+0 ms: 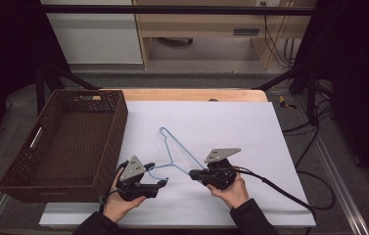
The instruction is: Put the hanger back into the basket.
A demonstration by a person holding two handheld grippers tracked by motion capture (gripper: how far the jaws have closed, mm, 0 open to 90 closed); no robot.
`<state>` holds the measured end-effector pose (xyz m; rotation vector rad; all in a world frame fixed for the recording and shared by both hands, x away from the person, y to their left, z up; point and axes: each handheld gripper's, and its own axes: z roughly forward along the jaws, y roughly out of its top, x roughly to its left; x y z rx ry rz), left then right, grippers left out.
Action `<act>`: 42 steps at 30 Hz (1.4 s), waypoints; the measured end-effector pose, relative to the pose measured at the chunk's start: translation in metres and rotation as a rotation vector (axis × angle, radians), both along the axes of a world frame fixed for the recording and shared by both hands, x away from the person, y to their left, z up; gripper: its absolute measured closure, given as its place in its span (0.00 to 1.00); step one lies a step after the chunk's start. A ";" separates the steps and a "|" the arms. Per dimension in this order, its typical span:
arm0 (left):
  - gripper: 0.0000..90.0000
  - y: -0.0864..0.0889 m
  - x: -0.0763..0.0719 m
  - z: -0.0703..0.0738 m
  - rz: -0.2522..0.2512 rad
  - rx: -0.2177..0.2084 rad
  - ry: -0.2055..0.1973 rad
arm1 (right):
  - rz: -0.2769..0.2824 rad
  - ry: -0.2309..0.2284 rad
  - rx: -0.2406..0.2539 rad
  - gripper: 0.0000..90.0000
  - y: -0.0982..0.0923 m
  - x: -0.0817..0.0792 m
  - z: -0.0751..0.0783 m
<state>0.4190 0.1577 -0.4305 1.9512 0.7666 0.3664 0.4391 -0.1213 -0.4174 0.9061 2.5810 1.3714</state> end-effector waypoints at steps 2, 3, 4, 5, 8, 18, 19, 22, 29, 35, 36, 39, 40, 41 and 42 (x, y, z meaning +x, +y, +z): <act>0.48 -0.002 0.003 0.000 0.004 -0.024 0.002 | 0.001 0.001 -0.001 0.97 0.000 0.000 0.000; 0.48 -0.003 0.004 -0.001 0.006 -0.025 -0.005 | 0.001 0.000 0.000 0.97 0.000 0.000 0.000; 0.53 -0.004 0.005 -0.001 0.004 -0.026 -0.013 | 0.000 0.000 0.002 0.97 -0.001 0.000 0.001; 0.55 -0.004 0.005 -0.001 0.004 -0.026 -0.013 | 0.000 0.000 0.002 0.97 -0.001 0.000 0.001; 0.61 -0.005 0.006 0.000 0.002 -0.036 -0.017 | 0.002 0.003 0.001 0.97 -0.001 0.000 0.000; 0.81 -0.007 0.012 0.002 -0.015 -0.088 0.003 | 0.003 0.007 -0.003 0.97 0.000 0.000 -0.001; 0.85 -0.006 0.012 0.002 -0.013 -0.094 0.006 | 0.001 0.010 -0.006 0.97 0.000 0.000 -0.002; 0.88 -0.005 0.013 0.003 -0.013 -0.102 0.007 | 0.004 0.014 -0.008 0.97 0.001 0.000 -0.003; 0.94 -0.006 0.012 0.004 -0.017 -0.115 0.006 | 0.013 0.021 -0.020 0.97 0.003 0.000 -0.007; 0.94 -0.008 0.011 0.005 -0.017 -0.097 -0.001 | 0.012 0.031 -0.026 0.97 0.005 0.000 -0.010; 0.95 -0.009 0.011 0.005 -0.017 -0.090 -0.004 | 0.012 0.035 -0.033 0.97 0.005 0.000 -0.010; 0.95 -0.012 0.009 0.006 -0.013 -0.071 -0.014 | 0.014 0.032 -0.040 0.97 0.006 -0.001 -0.012; 0.95 -0.013 0.008 0.007 -0.010 -0.066 -0.019 | 0.012 0.029 -0.044 0.97 0.006 -0.001 -0.012; 0.95 -0.014 0.008 0.007 -0.010 -0.059 -0.022 | 0.009 0.031 -0.045 0.97 0.007 -0.001 -0.013; 0.95 -0.015 0.007 0.007 -0.009 -0.055 -0.025 | 0.007 0.028 -0.052 0.96 0.007 -0.002 -0.014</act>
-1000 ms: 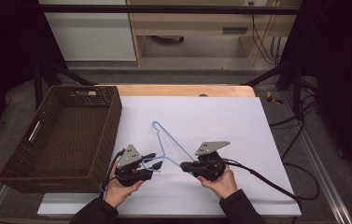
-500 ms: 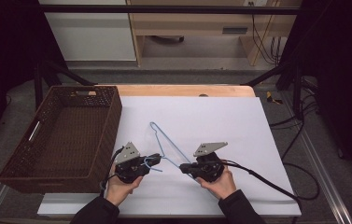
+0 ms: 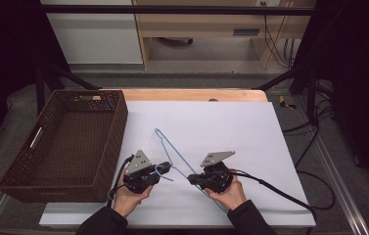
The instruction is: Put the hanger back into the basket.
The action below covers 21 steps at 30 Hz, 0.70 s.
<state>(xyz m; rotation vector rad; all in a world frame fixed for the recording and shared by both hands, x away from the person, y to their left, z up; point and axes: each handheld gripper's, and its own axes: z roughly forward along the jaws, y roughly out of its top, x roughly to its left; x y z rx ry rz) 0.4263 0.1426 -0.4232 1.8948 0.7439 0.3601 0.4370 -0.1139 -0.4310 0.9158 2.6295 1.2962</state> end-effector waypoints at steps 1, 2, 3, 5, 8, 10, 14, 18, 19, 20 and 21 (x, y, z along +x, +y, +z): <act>0.95 0.000 0.000 0.000 0.001 -0.001 0.001 | 0.000 0.000 0.000 0.96 0.000 0.000 0.000; 0.95 -0.001 -0.001 0.001 0.002 0.006 -0.001 | -0.005 -0.022 -0.010 0.85 0.000 -0.001 0.001; 0.95 -0.001 -0.001 0.001 0.002 0.006 -0.001 | -0.005 -0.022 -0.010 0.85 0.000 -0.001 0.001; 0.95 -0.002 -0.001 0.002 0.004 0.008 0.000 | -0.016 -0.035 -0.019 0.80 0.001 -0.002 0.003; 0.95 -0.005 -0.002 0.003 0.006 0.016 -0.006 | -0.016 -0.080 -0.046 0.71 0.005 -0.004 0.005; 0.95 -0.006 -0.003 0.004 0.006 0.019 -0.006 | -0.029 -0.109 -0.106 0.72 0.013 -0.006 0.004; 0.95 -0.007 -0.003 0.004 0.008 0.021 -0.004 | -0.030 -0.100 -0.130 0.79 0.018 -0.005 0.000; 0.95 -0.007 -0.003 0.004 0.010 0.022 -0.003 | -0.031 -0.066 -0.147 0.96 0.020 -0.005 -0.002; 0.95 -0.008 -0.003 0.004 0.011 0.022 -0.002 | -0.034 -0.058 -0.148 0.96 0.020 -0.005 -0.002; 0.95 -0.008 -0.003 0.004 0.011 0.022 -0.002 | -0.034 -0.058 -0.148 0.96 0.020 -0.005 -0.002; 0.95 -0.008 -0.003 0.004 0.010 0.022 -0.003 | -0.034 -0.059 -0.150 0.97 0.020 -0.005 -0.002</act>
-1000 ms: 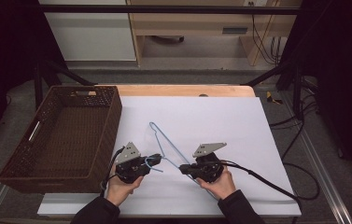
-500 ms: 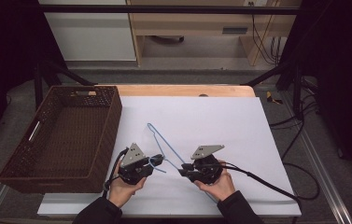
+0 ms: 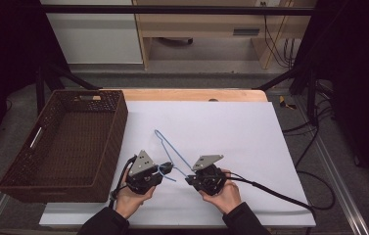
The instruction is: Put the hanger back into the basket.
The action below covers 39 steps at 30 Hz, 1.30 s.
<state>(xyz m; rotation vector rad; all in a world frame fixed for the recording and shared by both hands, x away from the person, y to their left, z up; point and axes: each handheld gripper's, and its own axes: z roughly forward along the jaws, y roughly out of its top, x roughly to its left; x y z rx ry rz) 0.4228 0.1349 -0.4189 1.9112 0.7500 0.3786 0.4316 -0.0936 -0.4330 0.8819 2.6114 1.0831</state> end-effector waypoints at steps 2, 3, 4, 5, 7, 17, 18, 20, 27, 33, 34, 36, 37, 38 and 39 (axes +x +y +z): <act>0.94 0.000 0.000 0.000 0.000 0.000 -0.003 | -0.003 0.004 0.002 0.97 0.000 0.000 0.000; 0.94 -0.001 -0.001 0.000 0.001 0.002 -0.007 | -0.003 0.002 -0.001 0.97 0.000 0.000 0.001; 0.94 0.000 -0.001 0.000 0.002 0.000 -0.011 | -0.002 -0.005 0.000 0.97 -0.001 0.000 0.001; 0.92 0.000 -0.001 0.001 -0.004 -0.001 -0.017 | 0.001 -0.012 0.003 0.97 -0.001 0.000 0.001; 0.82 0.003 -0.004 0.005 -0.018 -0.009 -0.025 | -0.010 -0.019 -0.008 0.98 -0.005 0.000 0.005; 0.48 0.011 -0.006 0.018 -0.003 0.104 -0.120 | 0.031 -0.017 0.059 0.98 -0.033 0.006 0.032; 0.44 0.012 -0.006 0.019 -0.006 0.123 -0.126 | 0.045 -0.008 0.074 0.98 -0.037 0.007 0.036; 0.36 0.012 -0.006 0.022 -0.008 0.173 -0.136 | 0.062 0.007 0.097 0.98 -0.044 0.009 0.042; 0.27 0.010 -0.007 0.032 -0.049 0.292 -0.206 | 0.135 0.057 0.130 0.98 -0.054 0.011 0.054; 0.27 0.006 -0.005 0.034 -0.085 0.387 -0.252 | 0.168 0.078 0.139 0.98 -0.057 0.009 0.055; 0.27 0.005 -0.004 0.034 -0.088 0.401 -0.262 | 0.174 0.082 0.144 0.98 -0.058 0.008 0.055; 0.30 0.002 -0.003 0.033 -0.103 0.437 -0.283 | 0.180 0.092 0.150 0.98 -0.059 0.007 0.055; 0.30 0.000 -0.001 0.032 -0.111 0.461 -0.291 | 0.182 0.094 0.153 0.98 -0.059 0.007 0.055; 0.32 -0.001 0.000 0.031 -0.117 0.474 -0.293 | 0.188 0.100 0.156 0.98 -0.060 0.006 0.055; 0.33 -0.003 0.001 0.030 -0.127 0.491 -0.301 | 0.188 0.107 0.158 0.98 -0.060 0.005 0.055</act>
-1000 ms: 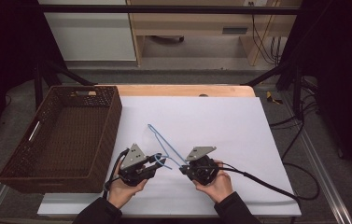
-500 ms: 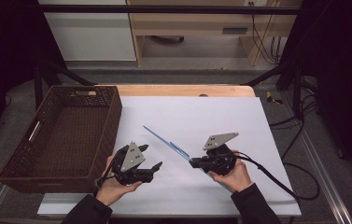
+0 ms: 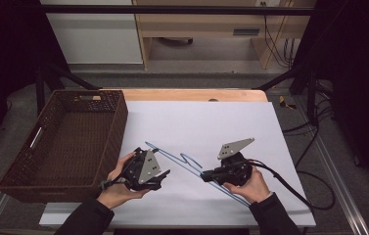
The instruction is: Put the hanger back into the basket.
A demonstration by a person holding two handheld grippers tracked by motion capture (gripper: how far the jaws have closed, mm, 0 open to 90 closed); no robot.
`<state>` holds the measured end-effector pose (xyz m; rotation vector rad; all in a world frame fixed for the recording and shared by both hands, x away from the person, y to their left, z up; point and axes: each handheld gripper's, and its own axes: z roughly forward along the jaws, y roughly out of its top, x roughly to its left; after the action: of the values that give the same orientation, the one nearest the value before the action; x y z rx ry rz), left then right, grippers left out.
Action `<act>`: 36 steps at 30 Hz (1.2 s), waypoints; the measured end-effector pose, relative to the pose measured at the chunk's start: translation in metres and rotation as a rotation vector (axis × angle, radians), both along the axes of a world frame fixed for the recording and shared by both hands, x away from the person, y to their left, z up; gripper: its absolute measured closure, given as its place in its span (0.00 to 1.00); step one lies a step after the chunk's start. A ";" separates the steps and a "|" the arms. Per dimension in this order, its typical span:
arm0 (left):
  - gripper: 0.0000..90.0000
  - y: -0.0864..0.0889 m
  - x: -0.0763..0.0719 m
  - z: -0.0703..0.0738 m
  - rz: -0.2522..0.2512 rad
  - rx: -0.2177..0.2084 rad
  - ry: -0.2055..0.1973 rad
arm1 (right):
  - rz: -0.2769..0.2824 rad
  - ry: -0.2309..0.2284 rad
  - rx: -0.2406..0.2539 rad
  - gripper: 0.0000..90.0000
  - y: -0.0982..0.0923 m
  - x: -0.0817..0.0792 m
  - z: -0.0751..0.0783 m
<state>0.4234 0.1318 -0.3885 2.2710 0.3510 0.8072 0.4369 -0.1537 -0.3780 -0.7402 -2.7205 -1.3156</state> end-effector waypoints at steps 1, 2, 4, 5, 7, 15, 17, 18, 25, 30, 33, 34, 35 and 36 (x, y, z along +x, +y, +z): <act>0.35 -0.002 0.001 -0.001 -0.007 0.013 -0.002 | 0.001 0.001 0.001 0.98 0.000 -0.001 0.000; 0.36 -0.003 0.002 -0.003 -0.011 0.024 -0.006 | 0.007 0.002 0.005 0.98 -0.001 -0.001 -0.001; 0.42 -0.006 0.004 -0.005 -0.022 0.057 -0.028 | 0.013 0.012 0.016 0.98 -0.002 -0.002 -0.001; 0.42 -0.007 0.005 -0.006 -0.028 0.062 -0.035 | 0.013 0.012 0.016 0.98 -0.002 -0.002 -0.001; 0.46 -0.008 0.006 -0.008 -0.036 0.075 -0.052 | 0.016 0.019 0.019 0.98 -0.002 -0.004 -0.001; 0.63 -0.013 0.006 -0.013 -0.072 0.138 -0.145 | 0.035 0.024 0.030 0.98 -0.002 -0.005 -0.002; 0.68 -0.015 0.005 -0.015 -0.069 0.147 -0.170 | 0.036 0.027 0.029 0.98 -0.001 -0.005 -0.002; 0.74 -0.015 0.004 -0.015 -0.074 0.152 -0.182 | 0.035 0.030 0.030 0.98 -0.001 -0.006 -0.002; 0.87 -0.021 0.000 -0.015 -0.097 0.227 -0.245 | 0.039 0.039 0.030 0.98 -0.001 -0.005 -0.004; 0.91 -0.025 -0.003 -0.019 -0.109 0.267 -0.266 | 0.035 0.051 0.032 0.98 -0.001 -0.005 -0.004; 0.93 -0.025 -0.004 -0.020 -0.115 0.296 -0.276 | 0.037 0.048 0.033 0.97 -0.003 -0.003 -0.005; 0.94 -0.025 -0.005 -0.020 -0.117 0.302 -0.271 | 0.033 0.045 0.033 0.97 -0.004 -0.003 -0.005; 0.94 -0.025 -0.005 -0.020 -0.118 0.304 -0.269 | 0.033 0.045 0.033 0.97 -0.004 -0.003 -0.005; 0.95 -0.026 -0.005 -0.021 -0.118 0.298 -0.264 | 0.025 0.044 0.030 0.97 -0.004 -0.003 -0.005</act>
<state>0.4180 0.1057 -0.4092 2.3873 -0.0278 1.1432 0.4341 -0.1576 -0.3830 -0.7212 -2.6612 -1.3165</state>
